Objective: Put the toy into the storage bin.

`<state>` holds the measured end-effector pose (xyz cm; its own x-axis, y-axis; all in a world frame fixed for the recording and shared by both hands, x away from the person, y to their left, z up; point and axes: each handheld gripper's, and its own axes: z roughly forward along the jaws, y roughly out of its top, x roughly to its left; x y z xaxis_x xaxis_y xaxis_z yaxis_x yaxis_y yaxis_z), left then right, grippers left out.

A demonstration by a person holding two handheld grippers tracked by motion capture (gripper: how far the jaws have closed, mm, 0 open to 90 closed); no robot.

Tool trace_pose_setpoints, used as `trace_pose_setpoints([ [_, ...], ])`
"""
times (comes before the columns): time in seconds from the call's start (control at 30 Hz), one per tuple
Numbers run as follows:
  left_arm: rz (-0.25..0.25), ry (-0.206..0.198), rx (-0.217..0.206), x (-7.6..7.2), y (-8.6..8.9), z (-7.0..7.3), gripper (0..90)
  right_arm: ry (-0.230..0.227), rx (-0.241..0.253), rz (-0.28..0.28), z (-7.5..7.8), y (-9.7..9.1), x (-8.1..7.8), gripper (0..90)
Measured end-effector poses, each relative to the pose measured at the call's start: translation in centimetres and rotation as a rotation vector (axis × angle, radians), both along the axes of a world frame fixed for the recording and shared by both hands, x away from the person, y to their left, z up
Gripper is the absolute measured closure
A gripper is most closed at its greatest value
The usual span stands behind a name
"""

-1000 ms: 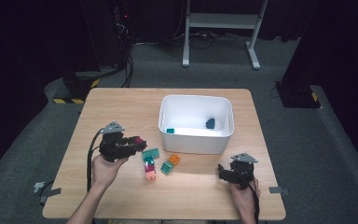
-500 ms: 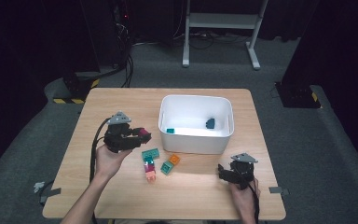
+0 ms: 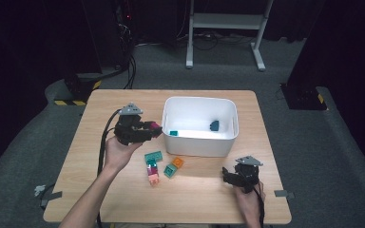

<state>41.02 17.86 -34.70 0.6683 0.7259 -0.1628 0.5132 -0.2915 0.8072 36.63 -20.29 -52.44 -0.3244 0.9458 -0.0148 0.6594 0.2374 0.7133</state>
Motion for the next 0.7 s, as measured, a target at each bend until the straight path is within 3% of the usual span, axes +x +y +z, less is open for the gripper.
trace_pose_setpoints([
  [0.7, -0.044, 0.004, -0.004, 2.6, -2.9, 1.6, 58.3, 0.000, 0.000, 0.000, 0.0, 0.0, 0.0, 17.4],
])
